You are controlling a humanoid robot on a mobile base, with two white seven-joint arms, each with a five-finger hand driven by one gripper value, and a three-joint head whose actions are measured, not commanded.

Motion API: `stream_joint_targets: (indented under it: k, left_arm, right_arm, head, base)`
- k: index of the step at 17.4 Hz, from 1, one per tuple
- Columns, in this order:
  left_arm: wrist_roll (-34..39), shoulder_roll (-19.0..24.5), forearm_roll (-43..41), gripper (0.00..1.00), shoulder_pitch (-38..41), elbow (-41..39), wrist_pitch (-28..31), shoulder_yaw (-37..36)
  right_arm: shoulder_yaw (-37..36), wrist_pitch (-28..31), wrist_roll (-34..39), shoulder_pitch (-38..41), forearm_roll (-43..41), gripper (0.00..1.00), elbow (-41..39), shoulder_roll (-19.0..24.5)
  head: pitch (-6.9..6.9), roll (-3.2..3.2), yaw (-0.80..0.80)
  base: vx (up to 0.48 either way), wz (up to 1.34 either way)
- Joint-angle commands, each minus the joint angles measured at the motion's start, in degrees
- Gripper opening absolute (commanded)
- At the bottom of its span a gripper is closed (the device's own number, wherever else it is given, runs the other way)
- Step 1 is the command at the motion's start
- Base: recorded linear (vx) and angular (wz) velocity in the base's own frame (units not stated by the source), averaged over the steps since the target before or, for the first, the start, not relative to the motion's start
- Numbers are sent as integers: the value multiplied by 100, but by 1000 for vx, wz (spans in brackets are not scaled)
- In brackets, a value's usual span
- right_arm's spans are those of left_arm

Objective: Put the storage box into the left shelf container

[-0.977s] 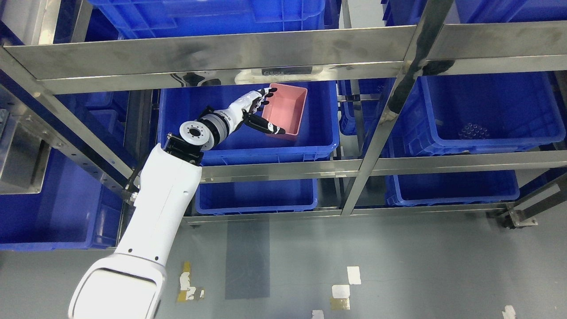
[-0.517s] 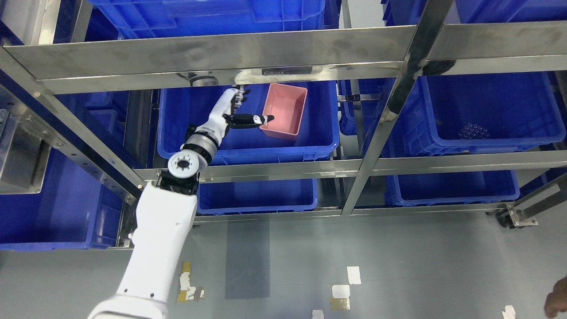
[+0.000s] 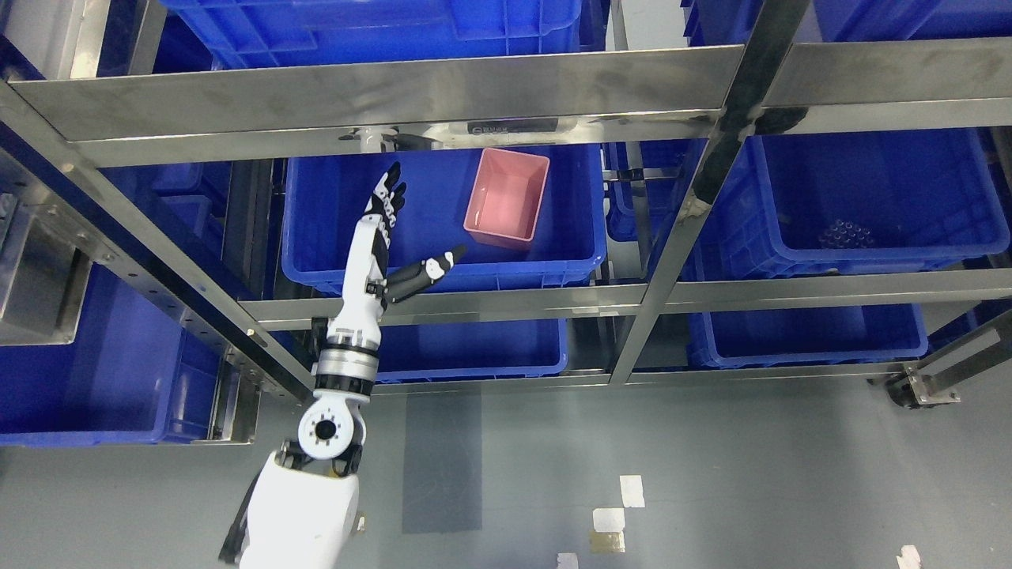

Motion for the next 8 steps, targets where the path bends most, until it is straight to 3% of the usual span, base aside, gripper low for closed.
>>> stream_joint_targets:
  k: [1, 8]
  left_arm:
    - [29, 100, 147, 100, 939, -1505, -173, 548]
    - [29, 100, 147, 100, 1090, -1496, 3, 831]
  right_arm:
    - [-17, -4, -6, -35, -9, 100, -100, -100]
    - [-17, -4, -6, -35, -9, 100, -100, -100]
  head:
    - [0, 0, 0]
    - [0, 0, 0]
  base:
    - [0, 0]
    - [0, 0]
